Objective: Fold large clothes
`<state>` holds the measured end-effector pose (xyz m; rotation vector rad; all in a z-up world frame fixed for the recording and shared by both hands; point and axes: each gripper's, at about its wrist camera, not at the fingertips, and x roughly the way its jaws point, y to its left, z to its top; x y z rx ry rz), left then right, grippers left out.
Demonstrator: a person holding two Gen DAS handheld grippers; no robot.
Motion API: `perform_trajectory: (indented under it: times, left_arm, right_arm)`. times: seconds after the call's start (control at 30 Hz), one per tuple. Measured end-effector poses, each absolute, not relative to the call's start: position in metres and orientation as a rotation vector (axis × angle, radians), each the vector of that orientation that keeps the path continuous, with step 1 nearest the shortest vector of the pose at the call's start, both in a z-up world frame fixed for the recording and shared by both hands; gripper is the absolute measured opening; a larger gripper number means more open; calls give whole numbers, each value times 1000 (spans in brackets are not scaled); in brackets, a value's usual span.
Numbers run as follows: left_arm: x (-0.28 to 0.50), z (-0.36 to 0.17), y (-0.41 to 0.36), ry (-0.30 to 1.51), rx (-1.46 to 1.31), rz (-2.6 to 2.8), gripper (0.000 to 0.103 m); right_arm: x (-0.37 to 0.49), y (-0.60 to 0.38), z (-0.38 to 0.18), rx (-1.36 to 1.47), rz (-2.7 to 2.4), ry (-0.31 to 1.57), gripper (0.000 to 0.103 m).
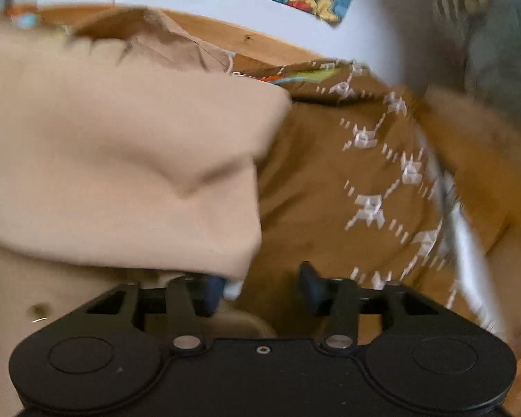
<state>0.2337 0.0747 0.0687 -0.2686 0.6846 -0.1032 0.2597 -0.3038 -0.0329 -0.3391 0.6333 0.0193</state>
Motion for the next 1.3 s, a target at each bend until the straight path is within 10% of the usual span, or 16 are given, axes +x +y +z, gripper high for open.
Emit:
perform_trajectory:
  times: [0.07,0.53,0.6,0.63,0.8,1.17,1.3]
  left_arm:
    - [234,52,89,713,-288,-76,1]
    - [243,52,96,688,-263,-116,1]
    - [244,50,97,683,-263,-117,1]
    - [245,49,98,679,-266,-113,1]
    - [255,43,103,660,-247,-61,1]
    - [322,-16,108,793,-278,55,1]
    - [319,-27,111,813,-266,50,1]
  right_arm:
    - [249,-321,-20,-259,60,626,72]
    - [398,-341,21,410,315,693,78]
    - [421,-333,18,446,329,713,38]
    - [431,-330,19,436,315,728,2]
    - [437,-323,50,161,170,568,1]
    - [391,-387,21,312,226,669,58]
    - [365,-379,0,206,296,746,59]
